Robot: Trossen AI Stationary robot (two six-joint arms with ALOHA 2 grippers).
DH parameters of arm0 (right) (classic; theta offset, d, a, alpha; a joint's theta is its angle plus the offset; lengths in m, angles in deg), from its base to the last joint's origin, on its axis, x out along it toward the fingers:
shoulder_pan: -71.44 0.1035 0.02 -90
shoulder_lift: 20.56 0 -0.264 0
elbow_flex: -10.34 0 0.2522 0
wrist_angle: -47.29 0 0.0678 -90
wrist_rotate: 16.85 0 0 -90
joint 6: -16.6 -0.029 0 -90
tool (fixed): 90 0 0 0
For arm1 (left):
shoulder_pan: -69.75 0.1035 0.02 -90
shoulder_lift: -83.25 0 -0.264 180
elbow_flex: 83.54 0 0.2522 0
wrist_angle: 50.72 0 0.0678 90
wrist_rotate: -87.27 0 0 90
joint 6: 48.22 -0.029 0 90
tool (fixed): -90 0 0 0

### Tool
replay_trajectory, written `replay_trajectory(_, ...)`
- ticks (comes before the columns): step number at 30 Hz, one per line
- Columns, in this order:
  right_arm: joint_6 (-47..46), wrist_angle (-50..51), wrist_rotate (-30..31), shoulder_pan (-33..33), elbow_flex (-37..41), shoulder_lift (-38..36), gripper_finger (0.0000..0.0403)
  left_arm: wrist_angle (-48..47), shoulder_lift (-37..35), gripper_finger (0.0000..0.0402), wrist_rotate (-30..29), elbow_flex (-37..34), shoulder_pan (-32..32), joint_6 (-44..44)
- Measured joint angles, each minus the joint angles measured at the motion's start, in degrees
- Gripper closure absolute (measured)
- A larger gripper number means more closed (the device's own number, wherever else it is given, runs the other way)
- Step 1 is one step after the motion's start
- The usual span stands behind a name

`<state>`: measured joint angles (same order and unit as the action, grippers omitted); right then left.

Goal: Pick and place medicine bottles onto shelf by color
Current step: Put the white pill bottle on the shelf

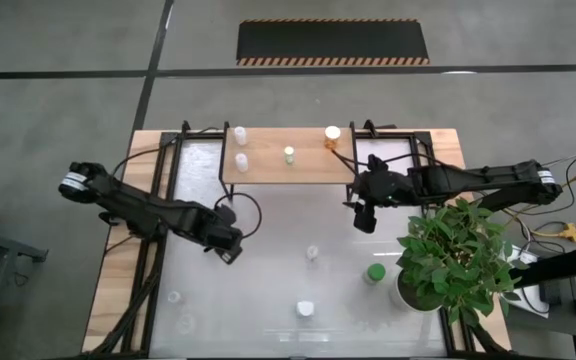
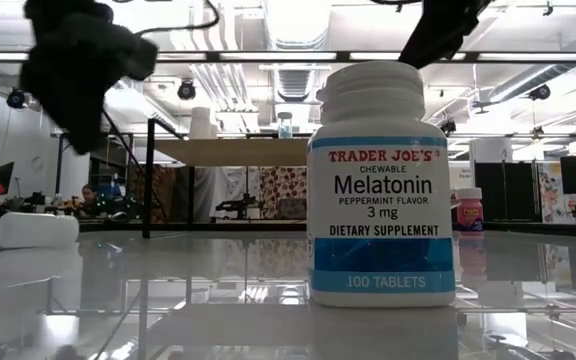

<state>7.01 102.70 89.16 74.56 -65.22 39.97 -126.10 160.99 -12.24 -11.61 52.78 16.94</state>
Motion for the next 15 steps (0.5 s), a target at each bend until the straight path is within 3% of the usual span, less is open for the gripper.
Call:
replay_trajectory(6,0.09,-0.16,0.00,0.00,0.72,0.00,0.0181,-0.58,0.55,0.0207,6.25,-4.72,-0.03,3.18)
replay_trajectory(11,0.63,-0.03,0.00,-0.01,0.76,0.00,0.0181,-0.11,0.42,0.0151,5.81,-11.42,0.13,4.79)
replay_trajectory(15,0.61,-0.05,0.00,0.00,0.68,0.00,0.0181,5.84,0.85,0.0133,5.52,-16.56,0.12,5.06)
